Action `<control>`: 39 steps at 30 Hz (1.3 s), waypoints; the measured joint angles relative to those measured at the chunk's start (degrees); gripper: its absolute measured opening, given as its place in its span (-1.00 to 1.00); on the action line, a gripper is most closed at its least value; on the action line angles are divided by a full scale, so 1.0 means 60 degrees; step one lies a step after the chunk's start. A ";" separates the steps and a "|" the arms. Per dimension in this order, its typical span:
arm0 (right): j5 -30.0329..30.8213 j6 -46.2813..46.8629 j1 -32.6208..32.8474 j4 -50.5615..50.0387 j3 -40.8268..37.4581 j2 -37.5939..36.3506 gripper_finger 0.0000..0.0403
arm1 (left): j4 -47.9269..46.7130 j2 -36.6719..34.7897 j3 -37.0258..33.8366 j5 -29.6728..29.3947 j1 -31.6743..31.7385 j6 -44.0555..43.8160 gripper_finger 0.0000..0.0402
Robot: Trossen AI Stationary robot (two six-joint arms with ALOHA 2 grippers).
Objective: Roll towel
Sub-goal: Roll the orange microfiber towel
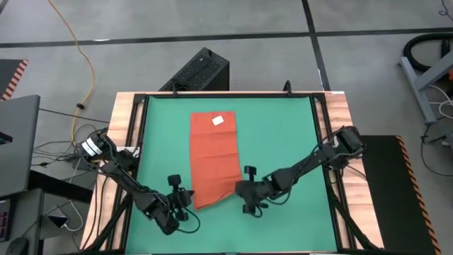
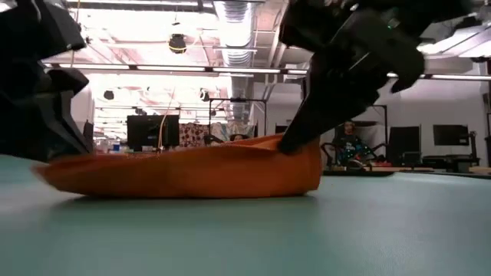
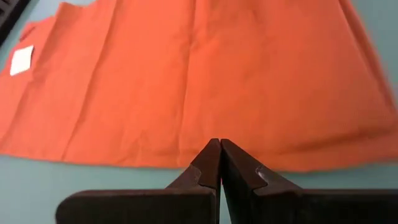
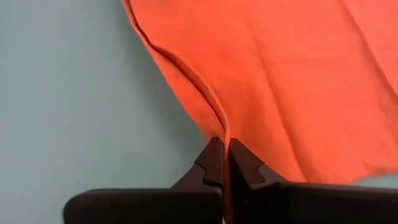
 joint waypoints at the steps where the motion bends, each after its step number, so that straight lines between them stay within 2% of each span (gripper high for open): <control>1: -0.0133 0.0033 -0.0122 -0.0112 0.0000 -0.0031 -0.93 | 0.0047 0.0000 -0.0072 0.0079 0.0005 0.0000 -1.00; 6: -0.0874 0.0075 -0.0727 -0.0322 0.0004 0.0052 -0.93 | 0.0344 0.0000 -0.0291 0.0278 0.0002 0.0001 -1.00; 18: -0.1223 -0.0322 -0.1645 -0.0486 -0.0001 0.0124 -0.93 | 0.0347 -0.0011 -0.0294 0.0367 0.0006 -0.0108 -1.00; 31: -0.1212 -0.0341 -0.1674 -0.0853 -0.0029 0.0124 -0.93 | -0.0407 -0.1125 -0.0283 0.0784 0.0002 -0.0690 -1.00; 34: -0.1208 -0.0341 -0.1674 -0.0818 -0.0026 0.0276 -0.93 | -0.0450 -0.1542 -0.0283 0.0570 -0.0064 -0.0716 -1.00; 39: -0.1188 -0.0353 -0.1671 -0.0750 -0.0012 0.0592 -0.93 | -0.0011 -0.1719 -0.0275 -0.0583 -0.0165 -0.0001 -1.00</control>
